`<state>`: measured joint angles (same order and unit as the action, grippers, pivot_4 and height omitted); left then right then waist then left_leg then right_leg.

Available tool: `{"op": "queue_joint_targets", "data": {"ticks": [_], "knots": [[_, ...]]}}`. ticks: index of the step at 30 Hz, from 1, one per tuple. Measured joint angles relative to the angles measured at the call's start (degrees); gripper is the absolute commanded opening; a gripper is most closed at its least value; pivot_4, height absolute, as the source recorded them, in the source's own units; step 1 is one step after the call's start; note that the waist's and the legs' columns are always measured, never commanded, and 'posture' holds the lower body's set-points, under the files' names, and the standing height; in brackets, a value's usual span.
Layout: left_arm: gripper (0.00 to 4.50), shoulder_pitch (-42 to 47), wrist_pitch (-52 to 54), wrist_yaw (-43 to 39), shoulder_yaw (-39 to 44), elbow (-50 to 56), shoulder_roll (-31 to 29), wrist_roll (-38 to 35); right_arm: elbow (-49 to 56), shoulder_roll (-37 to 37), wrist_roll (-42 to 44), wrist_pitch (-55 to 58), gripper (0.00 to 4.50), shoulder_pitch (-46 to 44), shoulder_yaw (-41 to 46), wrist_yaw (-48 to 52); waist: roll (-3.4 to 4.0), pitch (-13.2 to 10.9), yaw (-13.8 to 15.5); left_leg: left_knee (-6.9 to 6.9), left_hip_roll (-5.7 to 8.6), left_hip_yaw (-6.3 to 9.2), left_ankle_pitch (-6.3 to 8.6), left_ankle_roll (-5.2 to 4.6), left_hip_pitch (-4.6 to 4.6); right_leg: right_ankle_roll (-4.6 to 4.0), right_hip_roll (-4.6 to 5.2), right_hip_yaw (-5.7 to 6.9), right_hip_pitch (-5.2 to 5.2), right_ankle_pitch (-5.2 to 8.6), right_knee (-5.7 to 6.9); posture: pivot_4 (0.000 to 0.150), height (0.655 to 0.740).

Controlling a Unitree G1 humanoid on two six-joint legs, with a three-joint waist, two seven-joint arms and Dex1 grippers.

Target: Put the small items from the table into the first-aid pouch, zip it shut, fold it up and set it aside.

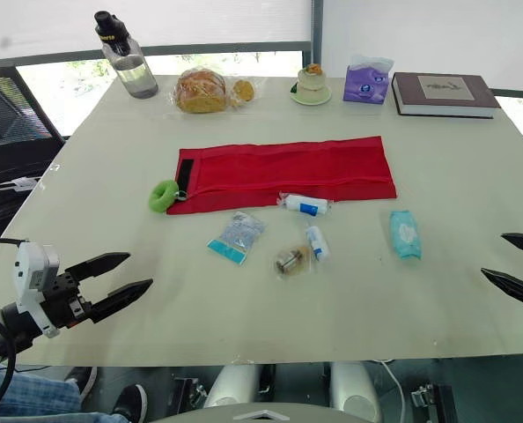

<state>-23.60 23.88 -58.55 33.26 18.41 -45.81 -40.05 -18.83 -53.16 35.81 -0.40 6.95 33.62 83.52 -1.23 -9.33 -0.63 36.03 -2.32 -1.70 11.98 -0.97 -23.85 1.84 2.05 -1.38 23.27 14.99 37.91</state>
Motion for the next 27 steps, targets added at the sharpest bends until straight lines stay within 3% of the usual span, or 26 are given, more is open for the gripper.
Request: {"op": "queue_joint_targets", "data": {"ticks": [6,16,27], "knots": [[4.5,2.75,1.97,1.9,-0.24,1.64,0.0,0.02,6.59,0.0,-0.04,4.07,4.45,0.05,-1.72,-1.52,0.01,0.0,-0.01,0.12,-0.04,-0.01,-0.01,-0.01,0.02,0.09,0.01,-0.01,-0.01,0.04,0.04,0.15,0.74],[4.5,5.6,4.67,3.68,-1.63,1.7,0.22,-0.1,8.82,0.69,0.28,5.55,4.45,1.31,-1.46,-1.94,0.0,0.0,0.05,0.13,0.0,-0.02,0.0,-0.03,0.02,0.07,-0.07,0.02,-0.04,0.01,0.07,0.15,0.74],[4.5,28.63,20.9,11.12,-11.78,-3.66,-0.07,-6.12,34.31,5.97,9.05,19.51,4.45,-7.62,-11.83,-13.26,-0.01,-0.02,-0.09,0.31,0.04,0.05,-0.01,-0.04,0.01,0.48,-0.27,0.04,-0.12,-0.25,0.1,0.15,0.74]]}}
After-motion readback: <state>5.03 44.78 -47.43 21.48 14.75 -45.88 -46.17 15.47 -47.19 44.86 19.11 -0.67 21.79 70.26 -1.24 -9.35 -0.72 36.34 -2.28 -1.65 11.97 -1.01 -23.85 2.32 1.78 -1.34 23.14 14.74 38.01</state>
